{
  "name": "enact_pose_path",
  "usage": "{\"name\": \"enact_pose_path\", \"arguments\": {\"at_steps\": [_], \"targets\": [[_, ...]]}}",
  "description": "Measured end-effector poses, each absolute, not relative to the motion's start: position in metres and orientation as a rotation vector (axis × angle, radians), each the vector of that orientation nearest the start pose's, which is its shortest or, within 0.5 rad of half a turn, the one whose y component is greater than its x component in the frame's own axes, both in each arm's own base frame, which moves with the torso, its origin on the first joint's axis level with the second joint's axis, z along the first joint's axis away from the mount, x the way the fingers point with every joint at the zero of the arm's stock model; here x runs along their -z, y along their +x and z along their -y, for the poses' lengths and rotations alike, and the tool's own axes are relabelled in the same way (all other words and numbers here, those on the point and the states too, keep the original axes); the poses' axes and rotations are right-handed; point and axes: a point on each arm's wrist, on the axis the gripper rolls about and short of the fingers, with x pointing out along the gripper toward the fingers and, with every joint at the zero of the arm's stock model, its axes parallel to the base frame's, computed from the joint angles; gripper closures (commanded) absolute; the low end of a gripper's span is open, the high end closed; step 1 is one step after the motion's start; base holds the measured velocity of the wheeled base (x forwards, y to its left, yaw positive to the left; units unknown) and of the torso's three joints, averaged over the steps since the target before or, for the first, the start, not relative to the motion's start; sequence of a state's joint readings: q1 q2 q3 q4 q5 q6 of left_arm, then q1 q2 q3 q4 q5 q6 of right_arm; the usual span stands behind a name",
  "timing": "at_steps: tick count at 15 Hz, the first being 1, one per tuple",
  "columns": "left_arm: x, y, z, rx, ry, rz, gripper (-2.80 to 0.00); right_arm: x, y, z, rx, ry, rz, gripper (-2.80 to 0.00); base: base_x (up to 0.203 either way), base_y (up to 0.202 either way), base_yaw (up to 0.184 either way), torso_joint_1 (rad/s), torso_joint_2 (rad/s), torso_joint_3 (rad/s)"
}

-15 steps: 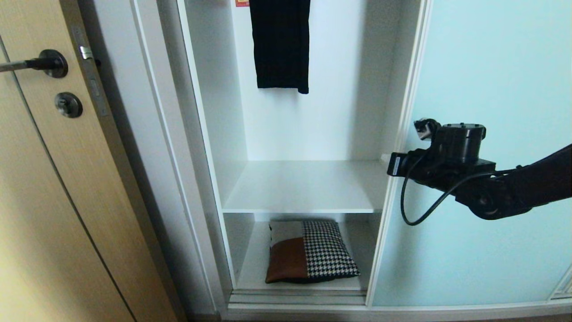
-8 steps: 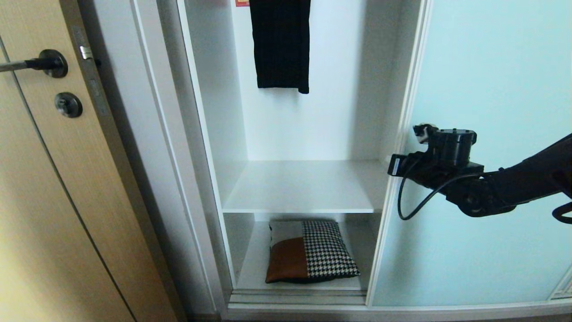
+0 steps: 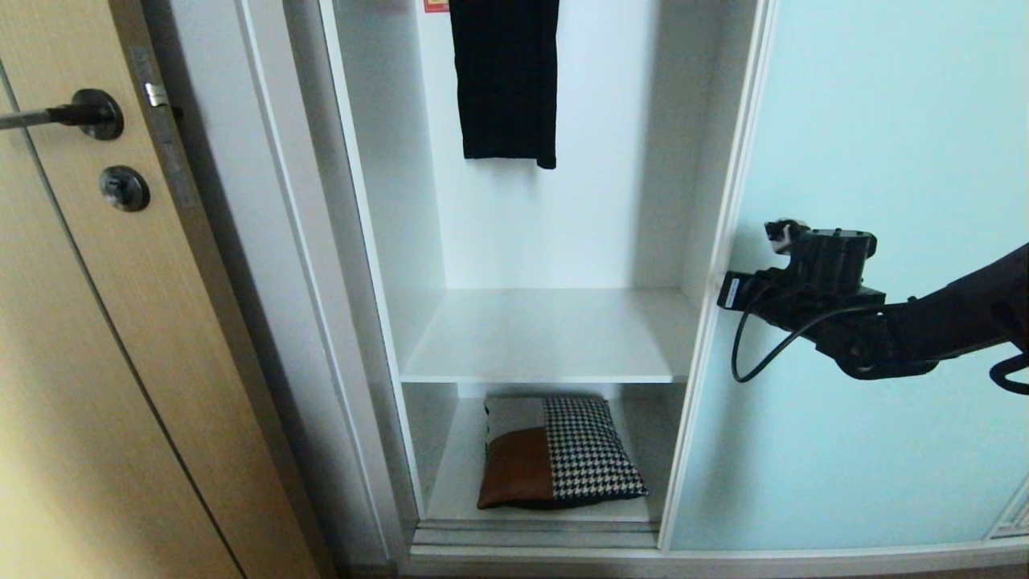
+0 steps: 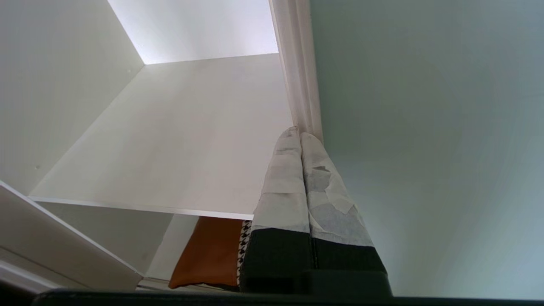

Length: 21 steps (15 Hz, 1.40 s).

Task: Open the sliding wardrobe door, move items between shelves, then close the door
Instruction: Open the door

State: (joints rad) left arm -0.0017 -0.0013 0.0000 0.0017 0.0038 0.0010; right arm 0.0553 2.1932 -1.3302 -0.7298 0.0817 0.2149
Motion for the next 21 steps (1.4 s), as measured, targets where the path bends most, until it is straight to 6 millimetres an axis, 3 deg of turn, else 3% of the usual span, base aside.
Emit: {"name": "enact_pose_path", "arguments": {"at_steps": [8, 11, 17, 21], "targets": [[-0.075, -0.023, 0.000, -0.003, 0.001, 0.000, 0.00, -0.147, 0.443, 0.018, -0.055, 0.234, -0.141, 0.00, 0.000, 0.000, 0.000, 0.000, 0.00, 0.000], [-0.075, -0.023, 0.000, -0.002, 0.001, 0.000, 0.00, -0.147, 0.430, 0.023, -0.058, 0.242, -0.165, 0.00, 0.000, 0.000, 0.000, 0.000, 0.00, 0.000], [-0.075, -0.023, 0.000, -0.002, 0.001, 0.000, 0.00, -0.159, 0.363, 0.002, -0.218, 0.227, -0.145, 0.00, 0.000, 0.000, 0.000, 0.000, 0.00, 0.000], [-0.075, -0.023, 0.000, -0.002, 0.000, 0.000, 0.00, -0.165, 0.302, 0.002, -0.225, 0.145, -0.056, 0.00, 0.000, 0.000, 0.000, 0.000, 0.00, 0.000]]}}
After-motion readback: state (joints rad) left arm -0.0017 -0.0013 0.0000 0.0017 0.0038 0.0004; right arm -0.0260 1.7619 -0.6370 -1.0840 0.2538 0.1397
